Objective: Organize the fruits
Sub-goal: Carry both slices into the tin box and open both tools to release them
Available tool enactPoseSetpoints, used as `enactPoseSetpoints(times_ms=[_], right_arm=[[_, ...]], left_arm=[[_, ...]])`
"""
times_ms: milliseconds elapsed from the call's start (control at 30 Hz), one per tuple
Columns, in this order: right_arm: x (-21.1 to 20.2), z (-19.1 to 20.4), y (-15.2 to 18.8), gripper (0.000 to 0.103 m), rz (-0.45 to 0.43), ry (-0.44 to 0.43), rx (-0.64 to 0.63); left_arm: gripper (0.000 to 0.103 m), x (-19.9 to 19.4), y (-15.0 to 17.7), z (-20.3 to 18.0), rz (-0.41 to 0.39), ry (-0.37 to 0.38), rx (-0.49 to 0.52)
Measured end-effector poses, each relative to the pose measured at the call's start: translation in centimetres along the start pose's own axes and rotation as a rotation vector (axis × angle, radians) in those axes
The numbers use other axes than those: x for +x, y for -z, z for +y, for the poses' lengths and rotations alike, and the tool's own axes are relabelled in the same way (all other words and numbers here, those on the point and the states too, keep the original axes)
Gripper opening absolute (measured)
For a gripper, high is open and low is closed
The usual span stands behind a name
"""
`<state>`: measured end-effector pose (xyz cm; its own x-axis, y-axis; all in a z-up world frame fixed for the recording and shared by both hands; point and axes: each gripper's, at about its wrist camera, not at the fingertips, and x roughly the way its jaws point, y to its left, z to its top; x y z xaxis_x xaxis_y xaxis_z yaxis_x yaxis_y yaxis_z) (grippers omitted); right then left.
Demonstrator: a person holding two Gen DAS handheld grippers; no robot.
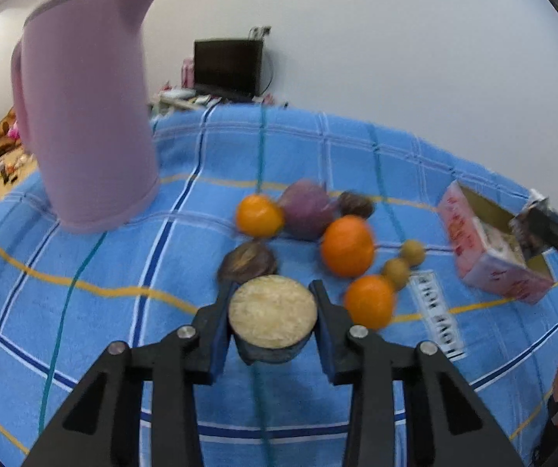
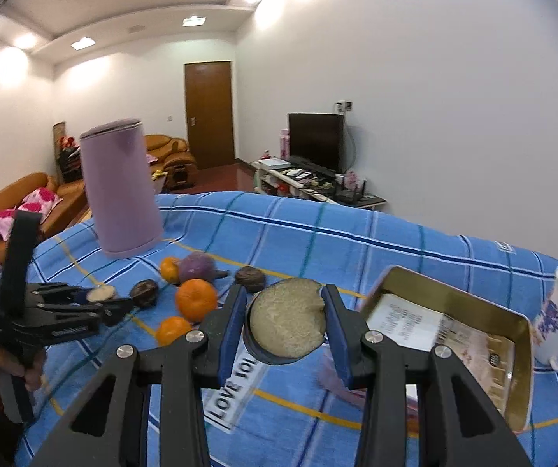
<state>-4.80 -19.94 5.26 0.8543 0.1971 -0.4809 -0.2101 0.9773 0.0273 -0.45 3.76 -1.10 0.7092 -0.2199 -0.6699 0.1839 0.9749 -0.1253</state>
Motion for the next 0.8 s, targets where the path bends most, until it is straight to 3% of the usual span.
enactPoseSetpoints(times_ms=[267, 800], right_arm=[[-0.8, -4.0, 1.2, 0.042, 0.006, 0.121, 0.029], [-1.5, -12.5, 3.1, 0.042, 0.070, 0.305, 0.088]], left_arm=[[0.039, -1.1, -1.4, -7.5, -0.091, 0.107, 0.101], [0.039, 3.4, -3.1, -20.4, -0.074, 0.225, 0.244]])
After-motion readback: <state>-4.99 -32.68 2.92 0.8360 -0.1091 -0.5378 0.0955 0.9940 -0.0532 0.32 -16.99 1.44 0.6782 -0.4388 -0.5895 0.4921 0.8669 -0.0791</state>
